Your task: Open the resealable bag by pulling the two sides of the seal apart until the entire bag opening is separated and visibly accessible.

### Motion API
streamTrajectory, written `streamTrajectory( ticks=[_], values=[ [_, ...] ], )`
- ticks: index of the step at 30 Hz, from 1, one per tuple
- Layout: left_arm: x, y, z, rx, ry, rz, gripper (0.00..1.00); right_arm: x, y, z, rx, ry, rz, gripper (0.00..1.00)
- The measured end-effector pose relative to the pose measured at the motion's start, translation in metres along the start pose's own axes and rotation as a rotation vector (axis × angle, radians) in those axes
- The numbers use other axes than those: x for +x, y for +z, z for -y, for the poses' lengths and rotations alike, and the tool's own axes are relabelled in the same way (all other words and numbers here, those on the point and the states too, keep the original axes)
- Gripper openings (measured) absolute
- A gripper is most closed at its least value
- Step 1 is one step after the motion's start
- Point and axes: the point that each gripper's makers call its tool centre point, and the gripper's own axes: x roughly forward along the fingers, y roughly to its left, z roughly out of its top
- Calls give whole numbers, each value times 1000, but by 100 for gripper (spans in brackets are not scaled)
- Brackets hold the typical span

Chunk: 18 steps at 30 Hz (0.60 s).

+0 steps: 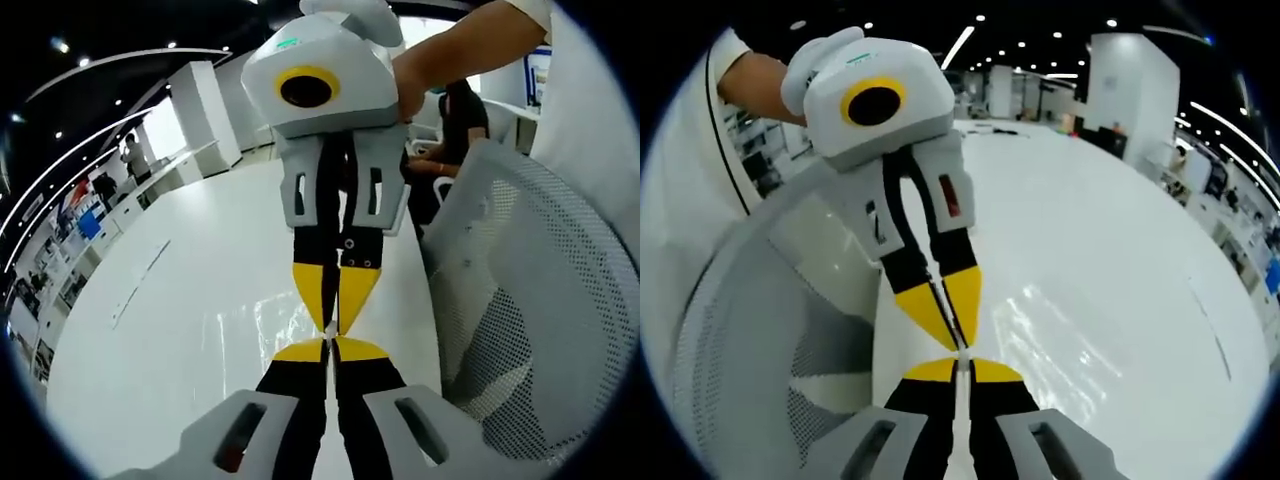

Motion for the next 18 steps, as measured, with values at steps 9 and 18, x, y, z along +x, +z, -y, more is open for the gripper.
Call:
streamTrajectory(
  ticks=[9, 18],
  values=[
    [0, 2, 1, 20, -9, 0, 0, 4, 1, 0, -60, 3, -1, 0],
    [2, -4, 1, -24, -18, -9, 0, 4, -14, 1, -52, -1, -53, 0]
  ],
)
